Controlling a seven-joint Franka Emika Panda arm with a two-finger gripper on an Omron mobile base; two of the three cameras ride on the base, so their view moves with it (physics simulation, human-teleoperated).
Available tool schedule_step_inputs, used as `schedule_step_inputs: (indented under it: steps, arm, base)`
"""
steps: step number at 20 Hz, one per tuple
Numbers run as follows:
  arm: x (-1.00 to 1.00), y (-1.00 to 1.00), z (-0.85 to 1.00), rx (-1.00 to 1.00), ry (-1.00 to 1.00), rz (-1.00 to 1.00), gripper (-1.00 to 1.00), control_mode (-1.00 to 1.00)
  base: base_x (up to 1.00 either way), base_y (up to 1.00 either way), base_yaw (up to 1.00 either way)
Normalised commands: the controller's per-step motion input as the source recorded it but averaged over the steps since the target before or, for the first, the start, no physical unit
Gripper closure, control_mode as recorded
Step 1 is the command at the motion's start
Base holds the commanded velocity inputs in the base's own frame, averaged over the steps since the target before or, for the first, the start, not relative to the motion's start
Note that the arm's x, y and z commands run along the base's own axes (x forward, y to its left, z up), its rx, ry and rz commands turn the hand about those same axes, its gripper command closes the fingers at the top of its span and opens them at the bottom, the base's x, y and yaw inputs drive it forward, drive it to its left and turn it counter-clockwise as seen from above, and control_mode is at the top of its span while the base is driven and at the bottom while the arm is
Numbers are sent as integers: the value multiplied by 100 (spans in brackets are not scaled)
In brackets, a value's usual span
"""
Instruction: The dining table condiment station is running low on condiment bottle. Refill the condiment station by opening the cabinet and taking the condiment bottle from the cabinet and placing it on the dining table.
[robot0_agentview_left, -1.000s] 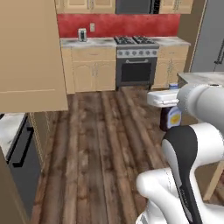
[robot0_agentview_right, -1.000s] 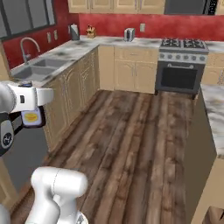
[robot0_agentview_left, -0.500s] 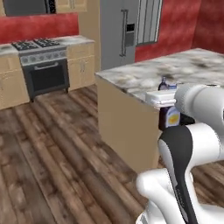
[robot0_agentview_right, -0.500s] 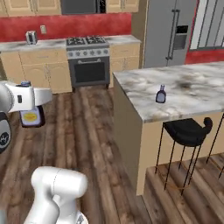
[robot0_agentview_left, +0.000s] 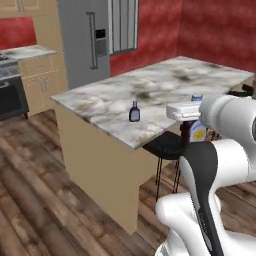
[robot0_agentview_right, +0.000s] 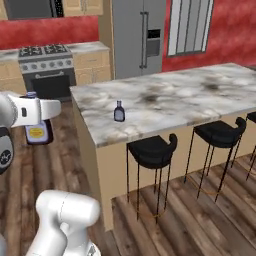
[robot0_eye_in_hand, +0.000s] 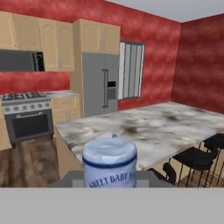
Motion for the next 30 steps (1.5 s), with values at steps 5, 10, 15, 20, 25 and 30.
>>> schedule_step_inputs:
  steps: [5,10,15,20,25,30]
  arm:
    - [0,0,0,0,0,0,100,100]
    - [0,0,0,0,0,0,100,100]
    - [0,0,0,0,0,0,100,100]
    - [0,0,0,0,0,0,100,100]
    - [0,0,0,0,0,0,100,100]
    - [0,0,0,0,0,0,100,100]
  base:
    - [72,-100,2]
    - [83,-100,17]
    - [86,-93,27]
    - [82,-79,31]
    - [90,-50,35]
    - [69,-14,34]
